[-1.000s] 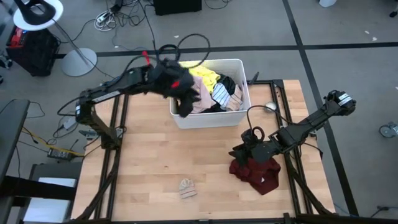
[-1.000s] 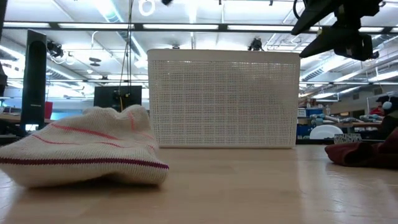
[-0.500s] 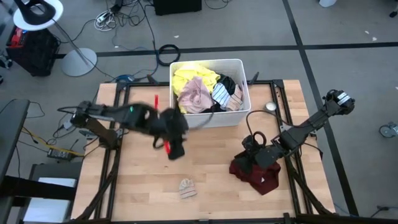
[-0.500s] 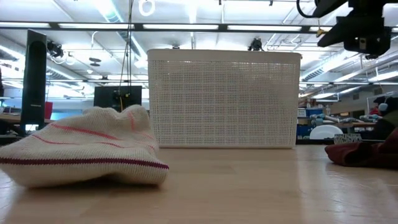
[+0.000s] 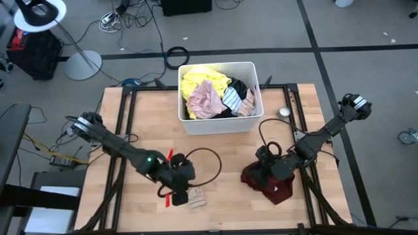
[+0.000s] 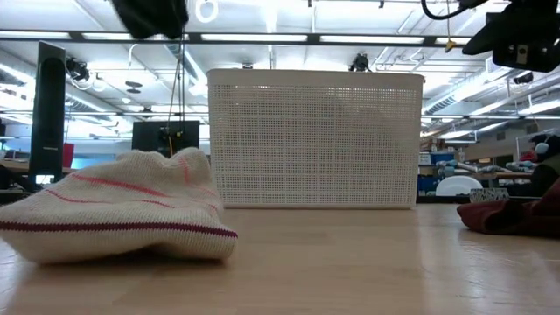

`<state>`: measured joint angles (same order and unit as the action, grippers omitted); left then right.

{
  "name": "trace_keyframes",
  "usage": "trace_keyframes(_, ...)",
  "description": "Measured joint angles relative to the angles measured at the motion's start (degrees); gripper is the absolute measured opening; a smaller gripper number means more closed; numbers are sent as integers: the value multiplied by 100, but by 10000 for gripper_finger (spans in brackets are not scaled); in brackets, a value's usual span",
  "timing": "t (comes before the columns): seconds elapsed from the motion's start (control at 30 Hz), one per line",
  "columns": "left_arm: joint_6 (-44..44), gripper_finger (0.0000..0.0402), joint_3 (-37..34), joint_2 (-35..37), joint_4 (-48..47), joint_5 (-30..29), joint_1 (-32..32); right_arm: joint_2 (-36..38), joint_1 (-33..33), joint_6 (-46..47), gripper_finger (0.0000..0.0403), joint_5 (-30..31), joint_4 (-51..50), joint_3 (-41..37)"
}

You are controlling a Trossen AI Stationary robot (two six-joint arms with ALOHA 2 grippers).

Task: Sort clothes
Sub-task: Put the light pink sock into the white laundry bin

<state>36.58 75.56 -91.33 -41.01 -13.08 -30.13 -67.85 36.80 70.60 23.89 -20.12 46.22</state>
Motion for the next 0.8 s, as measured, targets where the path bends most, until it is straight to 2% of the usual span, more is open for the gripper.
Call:
trace_keyframes(0.23,-24,119,-1104,-30,1585,216,-37,0,65,27,189,-14,71,-2)
trace_keyframes(0.37,-335,119,-1411,-260,2215,372,-37,0,65,27,189,-19,83,-2)
trace_keyframes(0.57,-627,119,-1385,-806,2406,633,-28,0,71,30,189,-122,93,-2)
trace_keyframes(0.8,-631,119,-1383,-1517,2426,651,-26,0,74,17,189,-148,91,-4)
